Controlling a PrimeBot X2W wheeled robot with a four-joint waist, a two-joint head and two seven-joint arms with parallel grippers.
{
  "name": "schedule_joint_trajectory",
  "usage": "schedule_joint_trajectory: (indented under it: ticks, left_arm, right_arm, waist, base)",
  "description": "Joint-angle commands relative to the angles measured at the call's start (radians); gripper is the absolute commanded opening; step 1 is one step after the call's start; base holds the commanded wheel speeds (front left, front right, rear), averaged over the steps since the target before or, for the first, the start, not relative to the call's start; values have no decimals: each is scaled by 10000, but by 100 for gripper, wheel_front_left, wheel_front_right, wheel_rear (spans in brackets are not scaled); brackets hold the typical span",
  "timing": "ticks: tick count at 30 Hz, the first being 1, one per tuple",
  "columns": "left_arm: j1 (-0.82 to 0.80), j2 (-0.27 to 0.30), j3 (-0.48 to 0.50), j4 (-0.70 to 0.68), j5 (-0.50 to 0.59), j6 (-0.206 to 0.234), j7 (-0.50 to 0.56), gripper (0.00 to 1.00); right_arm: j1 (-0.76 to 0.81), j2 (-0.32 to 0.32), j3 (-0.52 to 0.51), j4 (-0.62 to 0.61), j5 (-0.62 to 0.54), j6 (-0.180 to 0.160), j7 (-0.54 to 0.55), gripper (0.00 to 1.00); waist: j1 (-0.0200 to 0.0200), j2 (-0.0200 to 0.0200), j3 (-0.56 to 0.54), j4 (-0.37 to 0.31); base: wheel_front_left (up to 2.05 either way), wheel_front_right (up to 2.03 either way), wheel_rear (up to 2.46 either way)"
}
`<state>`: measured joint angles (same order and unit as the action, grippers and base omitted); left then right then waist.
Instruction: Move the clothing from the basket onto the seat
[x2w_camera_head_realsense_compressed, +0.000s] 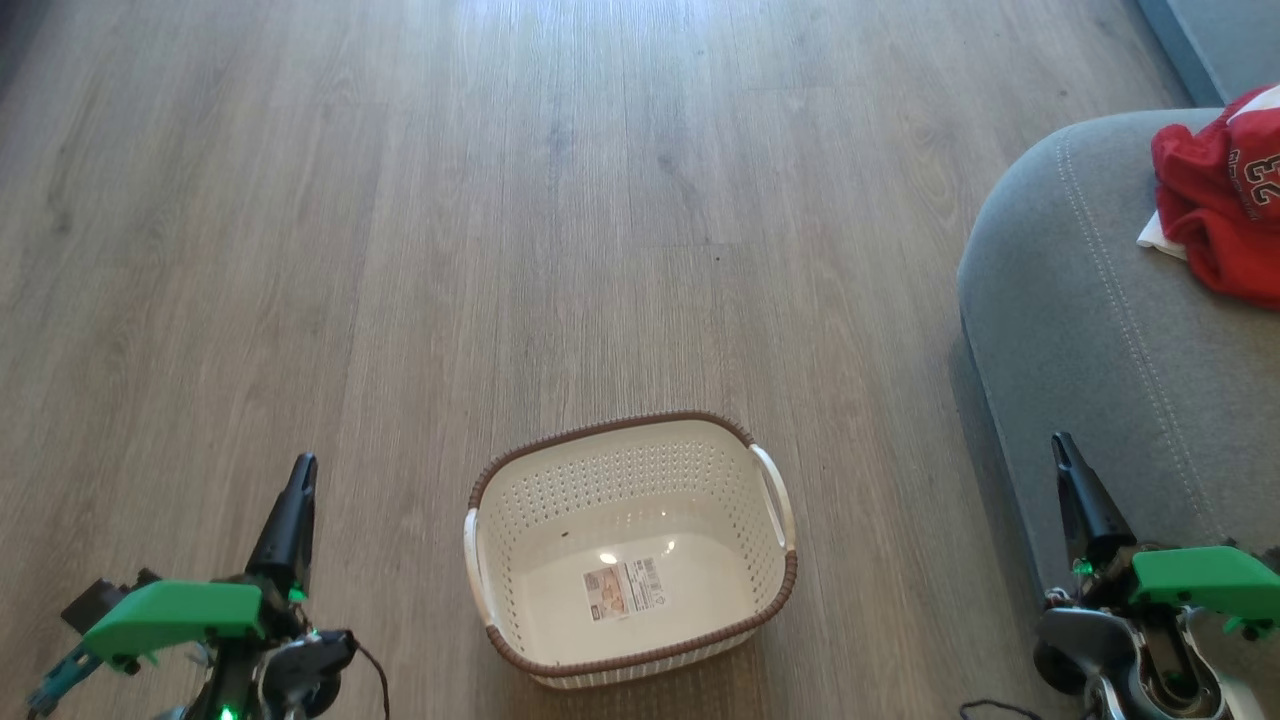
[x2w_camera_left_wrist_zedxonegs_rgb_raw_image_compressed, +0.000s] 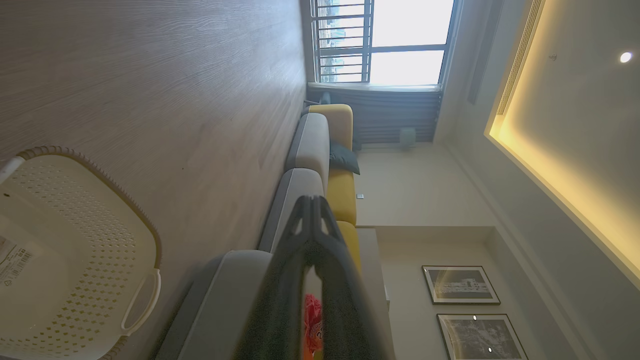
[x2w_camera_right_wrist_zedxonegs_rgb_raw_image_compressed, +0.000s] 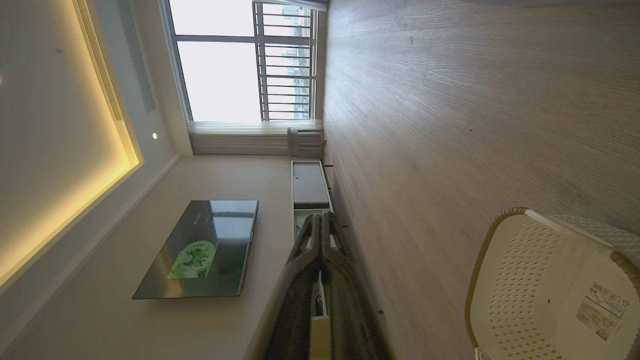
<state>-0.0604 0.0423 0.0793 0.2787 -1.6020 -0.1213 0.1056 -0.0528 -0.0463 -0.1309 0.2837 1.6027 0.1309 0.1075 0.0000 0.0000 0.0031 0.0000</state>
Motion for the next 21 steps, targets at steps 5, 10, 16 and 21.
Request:
schedule_joint_trajectory:
  ticks: [5,10,16,21]
  left_arm:
    - [-476,79,344,-335,-67,-94,76,0]
    - [-476,79,344,-335,-67,-94,76,0]
    - [-476,79,344,-335,-67,-94,76,0]
    - [-476,79,344,-336,-67,-94,76,0]
  right_arm:
    - [-551,-39,172,-389,60,-2,56,0]
    - [-551,-39,172,-389,60,-2,56,0]
    - [-551,-39,172,-389,60,-2,56,0]
    - [-551,-39,172,-389,60,-2,56,0]
  waist:
    - [0,0,0,0]
    - [0,0,0,0]
    - [0,0,0,0]
    - [0,0,0,0]
  base:
    - [0,0,0]
    - [0,0,0]
    - [0,0,0]
    - [0,0,0]
